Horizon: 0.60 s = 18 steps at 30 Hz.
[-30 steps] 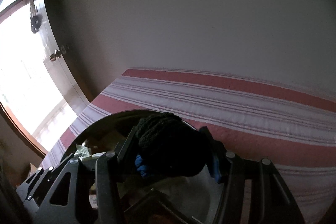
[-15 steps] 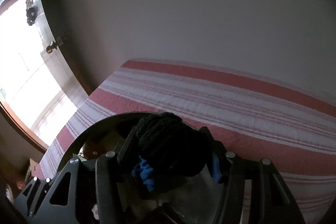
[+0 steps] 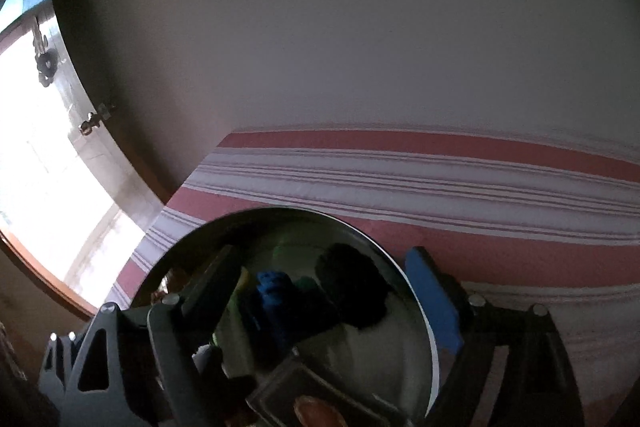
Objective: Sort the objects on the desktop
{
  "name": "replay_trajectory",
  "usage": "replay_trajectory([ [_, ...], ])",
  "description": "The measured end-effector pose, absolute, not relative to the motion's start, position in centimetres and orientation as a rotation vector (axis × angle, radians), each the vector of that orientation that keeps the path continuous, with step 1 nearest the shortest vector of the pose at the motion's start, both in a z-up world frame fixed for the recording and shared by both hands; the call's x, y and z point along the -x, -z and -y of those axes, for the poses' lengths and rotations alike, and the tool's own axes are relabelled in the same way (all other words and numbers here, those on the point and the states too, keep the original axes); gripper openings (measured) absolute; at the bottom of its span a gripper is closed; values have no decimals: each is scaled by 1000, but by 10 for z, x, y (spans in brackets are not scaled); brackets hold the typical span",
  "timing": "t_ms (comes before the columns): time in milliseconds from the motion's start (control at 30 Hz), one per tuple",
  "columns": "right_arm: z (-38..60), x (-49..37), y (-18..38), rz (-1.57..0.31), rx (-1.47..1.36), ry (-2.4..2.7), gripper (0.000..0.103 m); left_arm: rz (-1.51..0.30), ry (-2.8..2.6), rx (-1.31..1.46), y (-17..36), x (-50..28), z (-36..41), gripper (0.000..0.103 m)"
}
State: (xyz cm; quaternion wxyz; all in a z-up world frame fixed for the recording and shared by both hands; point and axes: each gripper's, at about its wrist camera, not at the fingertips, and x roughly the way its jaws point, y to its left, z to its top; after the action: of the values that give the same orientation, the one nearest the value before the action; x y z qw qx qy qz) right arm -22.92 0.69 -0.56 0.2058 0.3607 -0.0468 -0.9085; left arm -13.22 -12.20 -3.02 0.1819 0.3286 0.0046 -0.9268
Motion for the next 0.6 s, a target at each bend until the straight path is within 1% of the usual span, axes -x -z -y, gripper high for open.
replay_trajectory([
  [100,-18,206,3,120,-947,2593,89,-44,2630,-922,29,125,120,103],
  [300,-48,155,-7,182,-812,2677,91,-107,2660,-866,26,101,115,103],
  [333,-52,147,-8,182,-793,2686,92,-118,2666,-861,25,98,113,103],
  [600,-73,93,-10,178,-667,2773,94,-97,2712,-845,27,69,95,103],
])
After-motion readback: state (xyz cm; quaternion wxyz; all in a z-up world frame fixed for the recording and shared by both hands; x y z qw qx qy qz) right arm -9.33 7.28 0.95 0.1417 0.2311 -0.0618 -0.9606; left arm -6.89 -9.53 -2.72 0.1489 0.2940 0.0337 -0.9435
